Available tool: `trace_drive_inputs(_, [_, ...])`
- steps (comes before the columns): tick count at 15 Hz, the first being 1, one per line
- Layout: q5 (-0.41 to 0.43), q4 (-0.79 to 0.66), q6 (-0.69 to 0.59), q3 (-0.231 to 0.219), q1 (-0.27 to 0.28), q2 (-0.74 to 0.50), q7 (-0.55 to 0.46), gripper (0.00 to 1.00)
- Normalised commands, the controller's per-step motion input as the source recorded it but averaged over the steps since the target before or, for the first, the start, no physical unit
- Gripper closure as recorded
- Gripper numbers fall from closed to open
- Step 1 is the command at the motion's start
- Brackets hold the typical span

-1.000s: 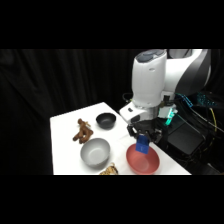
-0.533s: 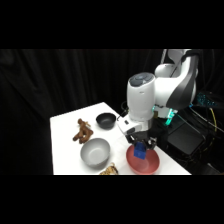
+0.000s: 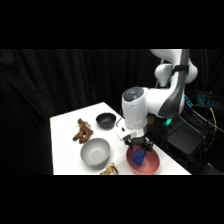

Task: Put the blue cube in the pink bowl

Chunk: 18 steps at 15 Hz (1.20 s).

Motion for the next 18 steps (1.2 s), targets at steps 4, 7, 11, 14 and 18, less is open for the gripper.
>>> trace_drive_inputs(4, [0.099, 0.05, -0.09, 0.098, -0.094, -0.06, -0.07, 0.0])
trace_drive_inputs(7, [0.059, 0.01, -0.21, 0.077, -0.061, -0.23, 0.01, 0.0])
trace_drive_inputs(11, [0.028, -0.03, -0.3, 0.039, -0.025, -0.38, 0.09, 0.0])
trace_drive_inputs(14, [0.027, -0.01, -0.35, 0.002, -0.001, -0.45, 0.11, 0.0])
trace_drive_inputs(18, [0.036, 0.07, -0.36, -0.031, 0.017, -0.39, 0.09, 0.0])
